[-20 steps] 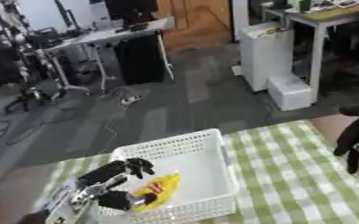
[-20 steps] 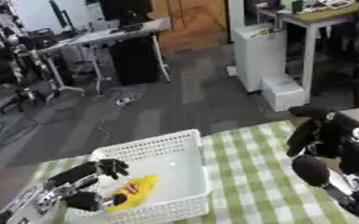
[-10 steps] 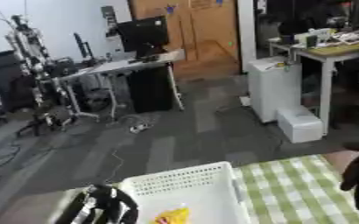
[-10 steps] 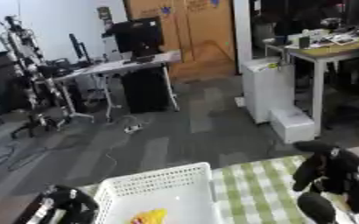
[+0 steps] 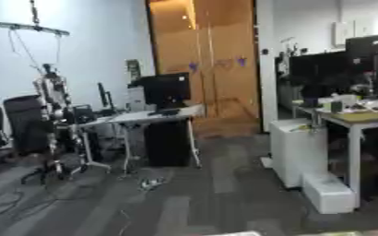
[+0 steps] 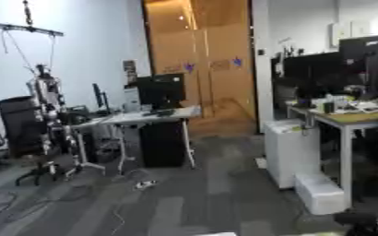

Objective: Pick up objects on the table and place them in the box.

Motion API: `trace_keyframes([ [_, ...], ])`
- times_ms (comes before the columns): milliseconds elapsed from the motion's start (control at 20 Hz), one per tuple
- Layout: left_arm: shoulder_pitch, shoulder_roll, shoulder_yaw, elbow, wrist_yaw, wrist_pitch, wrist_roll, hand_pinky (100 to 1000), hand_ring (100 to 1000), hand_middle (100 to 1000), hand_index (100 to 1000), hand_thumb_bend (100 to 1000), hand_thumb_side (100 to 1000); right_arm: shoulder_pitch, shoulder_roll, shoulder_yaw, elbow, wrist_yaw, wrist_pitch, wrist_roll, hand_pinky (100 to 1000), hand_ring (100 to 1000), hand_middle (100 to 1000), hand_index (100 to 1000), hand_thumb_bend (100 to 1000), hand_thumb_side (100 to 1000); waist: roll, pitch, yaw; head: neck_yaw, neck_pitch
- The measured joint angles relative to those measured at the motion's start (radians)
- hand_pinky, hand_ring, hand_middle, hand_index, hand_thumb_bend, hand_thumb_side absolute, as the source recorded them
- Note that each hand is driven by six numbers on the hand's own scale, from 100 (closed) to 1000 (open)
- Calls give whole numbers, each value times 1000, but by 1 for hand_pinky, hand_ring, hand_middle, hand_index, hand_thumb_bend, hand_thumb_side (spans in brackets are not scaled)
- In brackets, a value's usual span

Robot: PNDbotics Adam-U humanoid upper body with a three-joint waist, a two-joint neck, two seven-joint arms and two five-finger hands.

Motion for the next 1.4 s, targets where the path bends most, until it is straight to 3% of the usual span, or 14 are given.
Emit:
trace_keyframes([
  [200,-3,-21,-4,0,96,-39,-5,100,100,100,563,223,580,34,-9,-18,0,-44,-169,-44,190,388,420,664,602,622,-26,-15,24,-17,-29],
  [500,-40,-40,-19,0,200,-43,-61,100,100,100,551,253,565,83,-9,-35,0,-112,-378,-122,153,344,403,636,505,622,-48,-30,38,-30,-24],
  [750,-73,-54,-21,0,236,-39,-99,100,100,100,554,261,574,97,9,-36,0,-161,-483,-156,139,327,390,628,478,620,-65,-34,28,-21,-28],
  [950,-62,-54,-32,0,253,-33,-128,100,100,107,578,266,632,100,30,-22,0,-191,-503,-162,139,328,388,630,484,617,-65,-35,17,-23,-53],
  [1000,-56,-54,-33,0,255,-31,-135,100,100,170,588,268,656,100,33,-19,0,-196,-502,-160,139,328,388,631,486,617,-64,-35,15,-23,-59],
  [1050,-50,-54,-35,0,256,-28,-142,100,100,341,621,278,695,100,37,-16,0,-199,-500,-157,139,328,388,632,488,617,-63,-35,15,-24,-64],
  [1100,-45,-54,-35,0,256,-26,-149,100,100,369,628,278,700,100,38,-13,0,-202,-497,-153,139,329,388,632,488,617,-62,-35,13,-27,-69],
  [1150,-40,-54,-35,0,256,-25,-156,100,226,597,685,289,726,100,42,-11,0,-204,-493,-149,141,330,389,634,493,618,-61,-35,9,-32,-72],
  [1200,-35,-54,-35,0,254,-25,-164,100,316,705,718,301,734,100,45,-9,0,-205,-489,-143,143,332,390,637,501,618,-59,-35,8,-33,-72],
  [1300,-25,-53,-30,0,242,-26,-178,174,471,871,763,328,747,100,47,-5,0,-204,-475,-129,143,334,386,641,518,612,-59,-35,4,-36,-72],
  [1400,-18,-53,-24,0,223,-21,-182,252,531,936,772,341,751,100,53,1,0,-198,-455,-115,144,335,388,642,520,615,-58,-35,4,-40,-66],
])
